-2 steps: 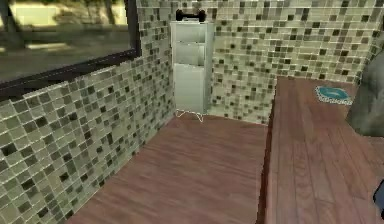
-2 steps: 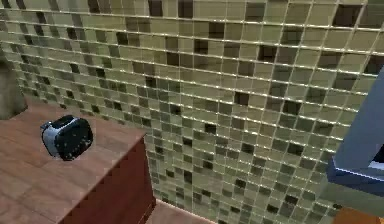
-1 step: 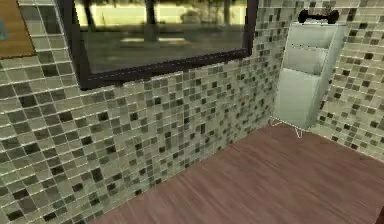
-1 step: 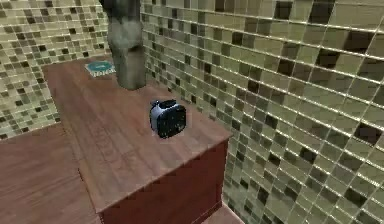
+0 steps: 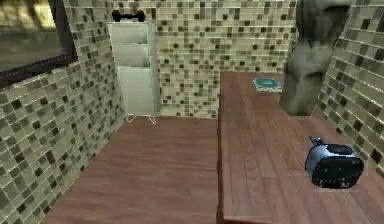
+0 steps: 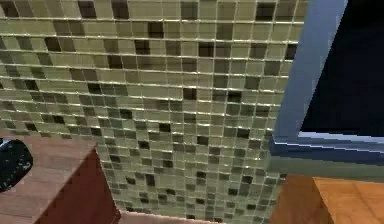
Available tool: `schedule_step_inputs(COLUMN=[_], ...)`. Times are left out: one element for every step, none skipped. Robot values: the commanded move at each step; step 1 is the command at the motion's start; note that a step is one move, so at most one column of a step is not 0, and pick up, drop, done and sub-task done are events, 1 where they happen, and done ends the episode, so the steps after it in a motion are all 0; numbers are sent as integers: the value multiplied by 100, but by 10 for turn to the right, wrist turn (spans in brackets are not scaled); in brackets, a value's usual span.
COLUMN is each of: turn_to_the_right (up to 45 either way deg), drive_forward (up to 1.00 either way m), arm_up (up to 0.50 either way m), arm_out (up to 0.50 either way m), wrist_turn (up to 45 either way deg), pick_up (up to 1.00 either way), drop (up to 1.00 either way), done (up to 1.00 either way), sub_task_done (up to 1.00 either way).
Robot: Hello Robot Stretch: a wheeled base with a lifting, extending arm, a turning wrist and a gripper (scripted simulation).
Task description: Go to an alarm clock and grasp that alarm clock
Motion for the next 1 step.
schedule_step_inputs(turn_to_the_right=[450], drive_forward=[0], arm_up=[0], arm_out=[0], wrist_turn=[0], pick_up=[0], drop=[0], done=[0], sub_task_done=[0])
